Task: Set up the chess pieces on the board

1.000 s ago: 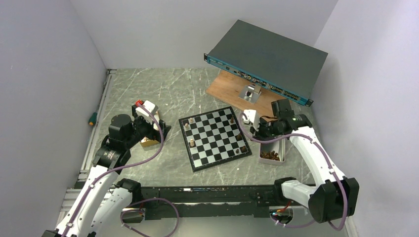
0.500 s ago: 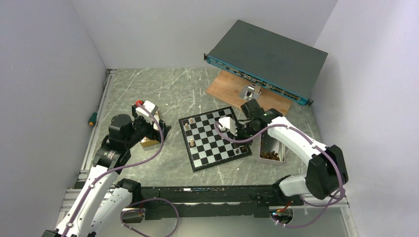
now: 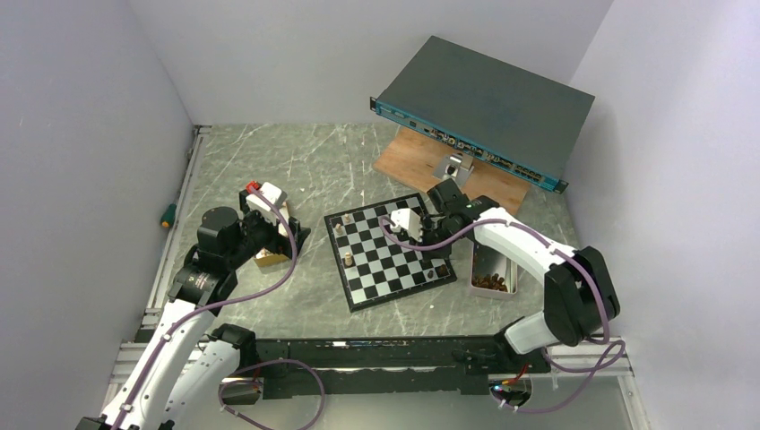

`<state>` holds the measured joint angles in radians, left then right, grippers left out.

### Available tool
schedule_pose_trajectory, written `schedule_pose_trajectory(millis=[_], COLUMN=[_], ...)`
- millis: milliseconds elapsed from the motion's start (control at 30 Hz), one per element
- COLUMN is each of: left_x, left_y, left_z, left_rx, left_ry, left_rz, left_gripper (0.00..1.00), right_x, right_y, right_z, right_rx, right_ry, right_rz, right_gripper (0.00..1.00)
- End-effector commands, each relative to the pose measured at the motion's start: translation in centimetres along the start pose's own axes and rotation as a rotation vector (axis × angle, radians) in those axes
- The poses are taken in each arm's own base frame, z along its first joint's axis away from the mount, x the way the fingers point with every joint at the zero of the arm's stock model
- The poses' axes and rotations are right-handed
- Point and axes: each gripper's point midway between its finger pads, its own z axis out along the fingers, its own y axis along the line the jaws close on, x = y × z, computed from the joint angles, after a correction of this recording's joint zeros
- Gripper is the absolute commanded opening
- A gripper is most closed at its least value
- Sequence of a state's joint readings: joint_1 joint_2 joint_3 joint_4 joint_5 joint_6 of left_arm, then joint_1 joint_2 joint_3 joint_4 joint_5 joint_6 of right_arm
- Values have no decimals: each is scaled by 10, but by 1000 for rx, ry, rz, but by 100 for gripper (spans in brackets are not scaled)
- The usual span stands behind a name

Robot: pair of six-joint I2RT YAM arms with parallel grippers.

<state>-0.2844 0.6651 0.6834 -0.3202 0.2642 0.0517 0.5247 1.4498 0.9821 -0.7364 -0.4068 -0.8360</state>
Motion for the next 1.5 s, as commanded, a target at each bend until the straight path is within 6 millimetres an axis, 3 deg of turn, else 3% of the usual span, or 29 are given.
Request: schedule_pose_trajectory(millis=[0,567,1467], left_x=[-12,-12,-12], left_y=[2,2,2], left_z=[-1,-1,-2], left_rx=[-5,-6,-6], left_ry=[-37,-39,-39], left_rz=[16,16,18], left_gripper=[99,99,99], right_x=[-3,12,14], right_y=[-11,-10,-5], right_z=[4,18,25], right_rx=[47,47,20], right_ry=[4,62,74], right_rz=[9,31,36], right_gripper=[1,3,5])
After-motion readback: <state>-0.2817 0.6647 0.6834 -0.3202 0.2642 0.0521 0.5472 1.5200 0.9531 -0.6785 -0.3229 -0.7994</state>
